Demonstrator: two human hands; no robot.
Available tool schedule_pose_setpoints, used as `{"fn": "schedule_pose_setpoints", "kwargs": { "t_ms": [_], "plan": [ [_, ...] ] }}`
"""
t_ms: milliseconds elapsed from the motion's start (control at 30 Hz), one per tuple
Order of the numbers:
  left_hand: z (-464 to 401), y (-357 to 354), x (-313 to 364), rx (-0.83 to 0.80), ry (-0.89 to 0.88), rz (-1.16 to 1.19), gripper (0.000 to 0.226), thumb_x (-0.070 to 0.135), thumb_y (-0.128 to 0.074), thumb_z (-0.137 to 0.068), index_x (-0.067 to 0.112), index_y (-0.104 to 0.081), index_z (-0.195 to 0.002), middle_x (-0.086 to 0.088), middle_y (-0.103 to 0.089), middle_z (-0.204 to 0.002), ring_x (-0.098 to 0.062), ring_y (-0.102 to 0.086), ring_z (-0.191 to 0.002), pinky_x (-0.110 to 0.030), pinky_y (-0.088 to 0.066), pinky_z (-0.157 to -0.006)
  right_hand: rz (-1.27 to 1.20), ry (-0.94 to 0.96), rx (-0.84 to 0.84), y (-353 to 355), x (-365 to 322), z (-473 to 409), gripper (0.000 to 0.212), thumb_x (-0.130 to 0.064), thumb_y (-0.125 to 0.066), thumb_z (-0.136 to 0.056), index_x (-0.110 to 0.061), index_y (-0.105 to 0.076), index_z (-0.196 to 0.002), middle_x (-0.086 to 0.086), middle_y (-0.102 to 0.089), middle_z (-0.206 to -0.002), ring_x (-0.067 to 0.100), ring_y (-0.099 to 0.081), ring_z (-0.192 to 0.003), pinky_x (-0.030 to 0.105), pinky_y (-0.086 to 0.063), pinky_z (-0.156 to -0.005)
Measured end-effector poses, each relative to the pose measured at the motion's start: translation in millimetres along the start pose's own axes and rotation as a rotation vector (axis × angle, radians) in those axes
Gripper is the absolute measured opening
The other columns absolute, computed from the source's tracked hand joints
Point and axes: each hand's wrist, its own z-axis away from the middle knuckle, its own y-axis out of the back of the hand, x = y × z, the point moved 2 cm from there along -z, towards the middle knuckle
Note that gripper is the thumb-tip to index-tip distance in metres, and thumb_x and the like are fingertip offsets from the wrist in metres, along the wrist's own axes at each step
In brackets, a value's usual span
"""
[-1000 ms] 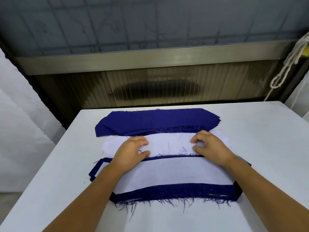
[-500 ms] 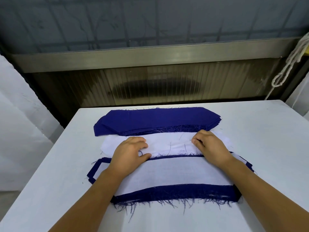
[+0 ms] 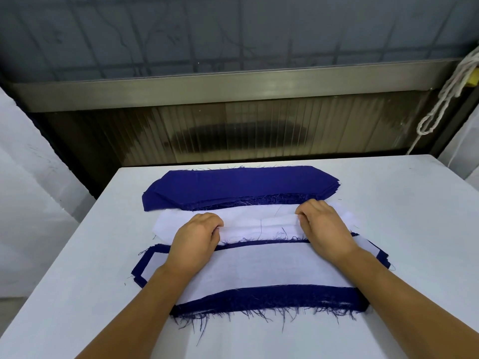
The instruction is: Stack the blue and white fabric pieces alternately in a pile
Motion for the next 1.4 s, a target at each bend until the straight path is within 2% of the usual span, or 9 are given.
{"fn": "schedule_pose_setpoints", "kwargs": {
  "t_ms": [200, 400, 533, 667, 867, 1000, 1100, 1233, 1400],
  "plan": [
    [2, 6, -3, 0.105, 0.146, -0.071, 0.017, 0.0, -0.062, -0.085, 0.01, -0.069, -0.098, 0.0, -0.068, -0.088, -0.022, -0.061, -0.081, -0.032, -0.051, -0.067, -0.006, -0.059, 0.067, 1, 1, 1, 0.02, -0.015, -0.04, -0.101, -0.015, -0.06, -0.101, -0.001, -0.059, -0.095, 0.022, -0.05, -0.086, 0.035, -0.042, -0.084],
    [1, 7, -4, 0.13, 0.185, -0.04, 0.008, 0.016, -0.058, -0.095, 0.013, -0.065, -0.093, 0.002, -0.064, -0.078, -0.02, -0.057, -0.072, -0.035, -0.05, -0.062, -0.126, -0.119, 0.09, 2, 3, 5, 0.027, -0.027, -0.031, -0.103, -0.018, -0.055, -0.11, -0.004, -0.06, -0.101, 0.02, -0.053, -0.091, 0.03, -0.041, -0.079],
    [1, 8, -8, 0.141, 0.234, 0.006, 0.008, 0.021, -0.063, -0.092, 0.018, -0.061, -0.085, 0.009, -0.057, -0.072, -0.014, -0.051, -0.069, -0.028, -0.043, -0.057, -0.137, -0.117, 0.039, 1, 2, 4, 0.032, -0.043, -0.05, -0.094, -0.02, -0.053, -0.116, -0.011, -0.054, -0.11, 0.011, -0.052, -0.098, 0.024, -0.037, -0.083],
    [0, 8, -10, 0.116, 0.261, 0.002, 0.021, 0.015, -0.065, -0.089, 0.025, -0.052, -0.075, 0.011, -0.053, -0.067, -0.008, -0.048, -0.063, -0.023, -0.04, -0.052, -0.122, -0.115, 0.026, 1, 1, 4, 0.026, -0.026, -0.062, -0.09, -0.02, -0.053, -0.114, -0.007, -0.056, -0.111, 0.015, -0.055, -0.097, 0.023, -0.038, -0.081],
    [0, 5, -6, 0.055, 0.224, 0.054, 0.021, 0.051, -0.06, -0.088, 0.03, -0.06, -0.088, 0.018, -0.059, -0.082, -0.002, -0.054, -0.076, -0.016, -0.038, -0.061, -0.123, -0.056, 0.058, 6, -1, 7, 0.015, -0.014, -0.052, -0.095, -0.015, -0.061, -0.107, -0.003, -0.059, -0.1, 0.018, -0.054, -0.087, 0.027, -0.04, -0.076],
    [2, 7, -5, 0.085, 0.177, 0.016, 0.031, 0.037, -0.046, -0.098, 0.022, -0.06, -0.073, 0.01, -0.052, -0.064, -0.008, -0.049, -0.066, -0.024, -0.038, -0.054, -0.176, -0.041, 0.092, 10, -2, 8, 0.02, -0.006, -0.052, -0.095, -0.01, -0.065, -0.109, -0.002, -0.061, -0.1, 0.019, -0.056, -0.089, 0.026, -0.038, -0.078],
    [3, 7, -5, 0.107, 0.214, 0.038, 0.027, 0.025, -0.05, -0.098, 0.025, -0.056, -0.071, 0.014, -0.049, -0.062, -0.005, -0.048, -0.062, -0.018, -0.032, -0.052, -0.203, -0.054, 0.138, 11, -3, 8, 0.023, -0.002, -0.051, -0.093, -0.01, -0.066, -0.109, -0.002, -0.062, -0.101, 0.02, -0.056, -0.091, 0.027, -0.04, -0.081],
    [4, 8, -5, 0.171, 0.267, 0.146, 0.021, 0.017, -0.053, -0.095, 0.022, -0.073, -0.1, 0.016, -0.066, -0.087, 0.0, -0.054, -0.076, -0.013, -0.039, -0.067, -0.164, 0.001, 0.234, 17, -7, 10, 0.028, 0.003, -0.051, -0.085, -0.007, -0.07, -0.102, 0.002, -0.065, -0.098, 0.024, -0.06, -0.088, 0.029, -0.042, -0.08],
    [5, 19, -6, 0.171, 0.18, 0.183, 0.022, 0.009, -0.064, -0.09, 0.019, -0.074, -0.107, 0.014, -0.066, -0.106, -0.009, -0.059, -0.096, -0.014, -0.045, -0.082, -0.146, 0.063, 0.305, 29, -11, 12, 0.028, 0.0, -0.051, -0.084, -0.006, -0.072, -0.1, 0.004, -0.066, -0.096, 0.024, -0.062, -0.086, 0.036, -0.048, -0.079]
  ]
}}
